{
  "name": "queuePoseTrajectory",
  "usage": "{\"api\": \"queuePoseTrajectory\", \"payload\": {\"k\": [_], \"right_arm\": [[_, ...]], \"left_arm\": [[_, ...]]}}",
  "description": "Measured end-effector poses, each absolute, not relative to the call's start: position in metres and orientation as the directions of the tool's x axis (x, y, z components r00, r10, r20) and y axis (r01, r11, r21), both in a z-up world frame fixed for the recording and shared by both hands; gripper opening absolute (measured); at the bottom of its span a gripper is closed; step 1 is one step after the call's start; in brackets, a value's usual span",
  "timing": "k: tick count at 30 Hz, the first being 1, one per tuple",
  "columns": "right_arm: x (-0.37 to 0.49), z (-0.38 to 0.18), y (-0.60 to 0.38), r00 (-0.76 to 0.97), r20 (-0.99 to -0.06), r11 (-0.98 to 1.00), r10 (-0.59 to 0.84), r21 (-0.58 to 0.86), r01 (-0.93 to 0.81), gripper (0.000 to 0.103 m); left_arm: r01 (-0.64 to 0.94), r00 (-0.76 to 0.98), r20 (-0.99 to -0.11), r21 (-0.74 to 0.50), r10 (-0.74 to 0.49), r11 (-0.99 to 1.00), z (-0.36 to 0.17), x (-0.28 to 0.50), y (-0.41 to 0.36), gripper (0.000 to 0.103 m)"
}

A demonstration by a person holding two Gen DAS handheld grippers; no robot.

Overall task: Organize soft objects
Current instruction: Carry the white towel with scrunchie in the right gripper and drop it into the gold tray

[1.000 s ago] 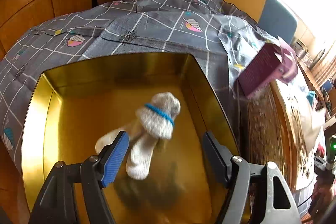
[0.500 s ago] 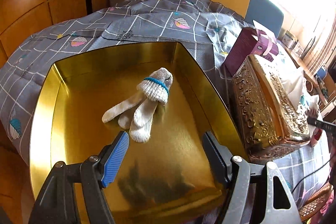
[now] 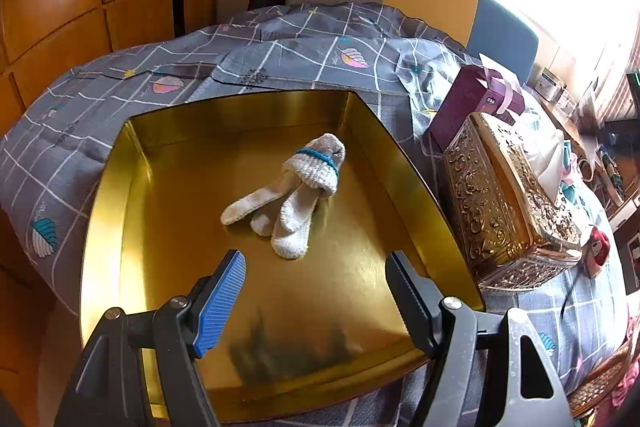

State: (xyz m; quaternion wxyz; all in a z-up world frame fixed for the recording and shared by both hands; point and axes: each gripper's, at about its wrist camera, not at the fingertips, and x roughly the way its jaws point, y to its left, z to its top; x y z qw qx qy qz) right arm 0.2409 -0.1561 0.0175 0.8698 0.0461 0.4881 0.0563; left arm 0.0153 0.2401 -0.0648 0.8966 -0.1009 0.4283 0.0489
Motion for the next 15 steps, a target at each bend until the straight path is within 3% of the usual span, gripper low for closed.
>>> {"api": "queuePoseTrajectory", "payload": {"k": [5, 8, 11, 15], "right_arm": [[0.279, 0.067, -0.104, 0.578, -0.790, 0.979, 0.205, 0.176, -0.106, 0.019], [0.278, 0.091, -0.053, 0.592, -0.739, 0.945, 0.322, 0.216, -0.245, 0.019], [0.251, 0.097, 0.007, 0.519, -0.717, 0.863, 0.465, 0.235, -0.448, 0.019], [0.188, 0.067, 0.074, 0.338, -0.760, 0.719, 0.555, 0.235, -0.654, 0.020]], "left_arm": [[-0.187, 0.631, -0.775, -0.120, 0.025, 0.975, -0.062, 0.009, 0.247, 0.074], [-0.203, 0.634, -0.772, -0.108, 0.046, 0.973, -0.061, 0.006, 0.251, 0.074], [-0.224, 0.640, -0.765, -0.102, 0.067, 0.969, -0.059, 0.002, 0.257, 0.074], [-0.252, 0.642, -0.761, -0.097, 0.091, 0.963, -0.056, -0.001, 0.265, 0.074]]}}
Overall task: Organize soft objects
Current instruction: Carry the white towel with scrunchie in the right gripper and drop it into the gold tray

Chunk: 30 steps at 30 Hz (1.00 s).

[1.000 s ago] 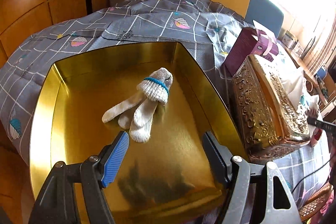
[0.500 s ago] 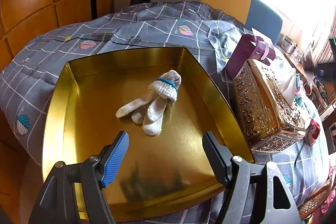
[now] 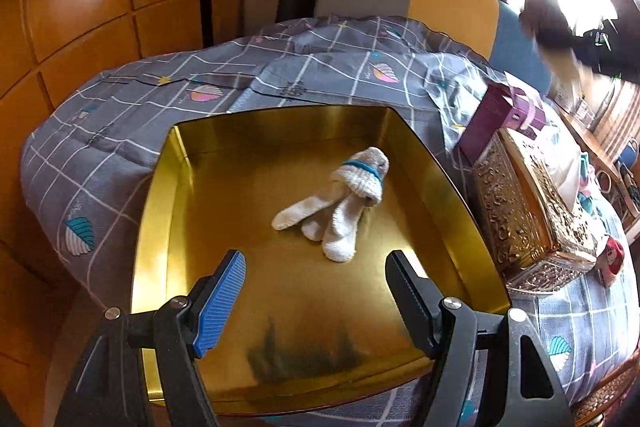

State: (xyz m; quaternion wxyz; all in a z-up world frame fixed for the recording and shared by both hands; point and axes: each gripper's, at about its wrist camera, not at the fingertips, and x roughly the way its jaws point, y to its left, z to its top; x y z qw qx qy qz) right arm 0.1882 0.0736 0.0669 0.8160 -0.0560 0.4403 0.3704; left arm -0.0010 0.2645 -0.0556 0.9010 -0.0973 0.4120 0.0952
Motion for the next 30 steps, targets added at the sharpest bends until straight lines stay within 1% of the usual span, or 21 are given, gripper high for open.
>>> {"api": "queuePoseTrajectory", "payload": {"k": [3, 5, 10, 11, 12, 15, 20, 21, 22, 26, 28, 30], "right_arm": [[0.145, 0.030, 0.109, 0.226, -0.800, 0.641, 0.555, 0.239, -0.729, 0.020], [0.126, 0.007, 0.129, 0.183, -0.824, 0.616, 0.537, 0.234, -0.752, 0.020], [0.109, -0.039, 0.153, 0.156, -0.868, 0.632, 0.472, 0.210, -0.746, 0.022], [0.109, -0.045, 0.153, 0.159, -0.871, 0.639, 0.464, 0.205, -0.742, 0.022], [0.108, -0.050, 0.153, 0.162, -0.873, 0.644, 0.459, 0.202, -0.738, 0.025], [0.108, -0.061, 0.152, 0.182, -0.872, 0.662, 0.454, 0.192, -0.725, 0.026], [0.108, -0.064, 0.151, 0.204, -0.867, 0.675, 0.454, 0.186, -0.715, 0.038], [0.106, -0.063, 0.150, 0.209, -0.865, 0.679, 0.456, 0.186, -0.710, 0.047], [0.106, -0.063, 0.149, 0.217, -0.862, 0.685, 0.458, 0.186, -0.705, 0.052], [0.101, -0.054, 0.143, 0.266, -0.849, 0.699, 0.456, 0.157, -0.698, 0.054], [0.096, -0.046, 0.138, 0.312, -0.831, 0.708, 0.460, 0.130, -0.694, 0.062], [0.091, -0.038, 0.130, 0.357, -0.810, 0.718, 0.465, 0.108, -0.688, 0.066]], "left_arm": [[-0.265, 0.644, -0.758, -0.092, 0.105, 0.960, -0.054, -0.003, 0.267, 0.074], [-0.270, 0.645, -0.756, -0.089, 0.112, 0.959, -0.052, -0.005, 0.267, 0.074], [-0.277, 0.648, -0.752, -0.087, 0.119, 0.957, -0.049, -0.010, 0.268, 0.074], [-0.278, 0.649, -0.751, -0.085, 0.121, 0.957, -0.049, -0.010, 0.268, 0.074], [-0.279, 0.649, -0.751, -0.084, 0.123, 0.957, -0.048, -0.010, 0.267, 0.074], [-0.277, 0.652, -0.749, -0.086, 0.121, 0.957, -0.048, -0.011, 0.266, 0.074], [-0.274, 0.658, -0.741, -0.073, 0.132, 0.959, -0.045, -0.013, 0.263, 0.074], [-0.273, 0.658, -0.741, -0.071, 0.133, 0.959, -0.045, -0.013, 0.262, 0.074], [-0.272, 0.659, -0.741, -0.069, 0.133, 0.960, -0.044, -0.013, 0.262, 0.074], [-0.269, 0.660, -0.739, -0.062, 0.137, 0.961, -0.044, -0.014, 0.260, 0.074], [-0.264, 0.661, -0.738, -0.059, 0.136, 0.963, -0.043, -0.014, 0.258, 0.074], [-0.261, 0.663, -0.737, -0.058, 0.136, 0.964, -0.043, -0.014, 0.256, 0.074]]}}
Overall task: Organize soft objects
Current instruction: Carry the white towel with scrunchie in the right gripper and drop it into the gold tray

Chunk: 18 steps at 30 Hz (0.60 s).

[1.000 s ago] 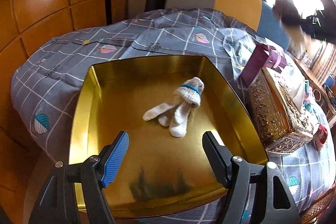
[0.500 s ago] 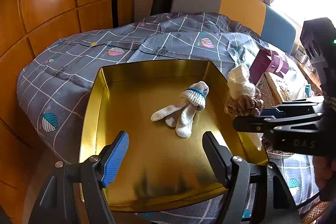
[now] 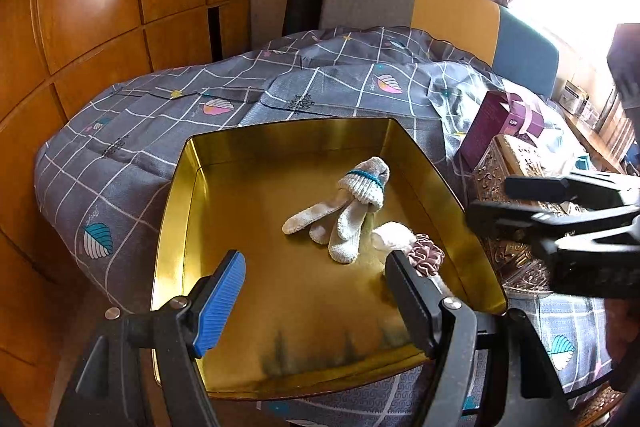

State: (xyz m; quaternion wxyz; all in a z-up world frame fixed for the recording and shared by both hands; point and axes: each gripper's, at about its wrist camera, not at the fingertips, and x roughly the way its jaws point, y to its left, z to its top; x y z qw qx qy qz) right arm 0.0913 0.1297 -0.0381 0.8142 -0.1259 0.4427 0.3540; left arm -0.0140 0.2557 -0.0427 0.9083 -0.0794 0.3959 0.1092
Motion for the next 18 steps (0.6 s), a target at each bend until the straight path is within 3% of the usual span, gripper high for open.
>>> {"api": "queuePoseTrajectory", "payload": {"k": [18], "right_arm": [[0.081, 0.009, 0.020, 0.628, -0.676, 0.865, 0.386, 0.030, -0.500, 0.074]], "left_arm": [[-0.174, 0.694, -0.712, -0.016, 0.111, 0.985, -0.025, -0.016, 0.221, 0.074]]}}
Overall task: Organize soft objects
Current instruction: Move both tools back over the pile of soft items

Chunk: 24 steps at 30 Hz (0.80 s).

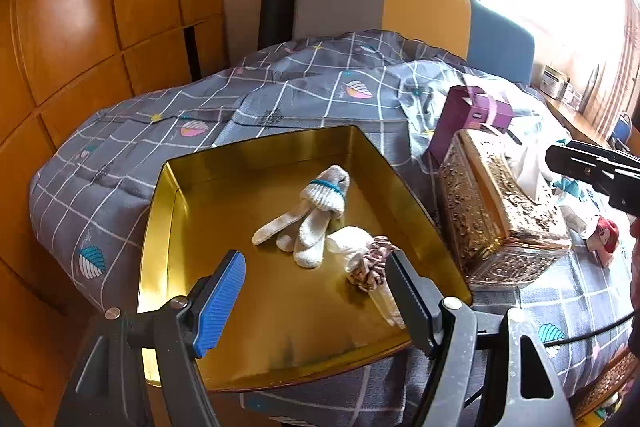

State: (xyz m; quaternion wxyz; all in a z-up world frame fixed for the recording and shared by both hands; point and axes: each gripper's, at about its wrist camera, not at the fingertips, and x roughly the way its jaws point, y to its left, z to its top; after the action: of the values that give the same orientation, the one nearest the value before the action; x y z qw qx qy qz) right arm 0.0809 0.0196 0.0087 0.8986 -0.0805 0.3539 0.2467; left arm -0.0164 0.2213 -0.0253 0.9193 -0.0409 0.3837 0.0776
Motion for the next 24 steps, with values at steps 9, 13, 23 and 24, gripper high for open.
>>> {"api": "queuePoseTrajectory", "payload": {"k": [9, 13, 23, 24], "right_arm": [[0.088, 0.015, -0.056, 0.702, -0.655, 0.939, 0.280, 0.033, -0.343, 0.076], [0.091, 0.018, -0.095, 0.734, -0.642, 0.966, 0.222, 0.041, -0.256, 0.079], [0.098, 0.025, -0.205, 0.795, -0.606, 0.998, 0.036, 0.067, 0.006, 0.084], [0.098, 0.025, -0.217, 0.800, -0.600, 0.997, 0.011, 0.069, 0.038, 0.085]], "left_arm": [[-0.107, 0.716, -0.693, 0.015, 0.088, 0.994, -0.012, -0.015, 0.196, 0.074], [-0.068, 0.726, -0.684, 0.035, 0.074, 0.997, -0.006, -0.013, 0.181, 0.074], [0.070, 0.747, -0.665, 0.081, 0.001, 0.994, 0.010, -0.001, 0.128, 0.074], [0.087, 0.749, -0.663, 0.087, -0.007, 0.992, 0.012, 0.001, 0.121, 0.074]]}}
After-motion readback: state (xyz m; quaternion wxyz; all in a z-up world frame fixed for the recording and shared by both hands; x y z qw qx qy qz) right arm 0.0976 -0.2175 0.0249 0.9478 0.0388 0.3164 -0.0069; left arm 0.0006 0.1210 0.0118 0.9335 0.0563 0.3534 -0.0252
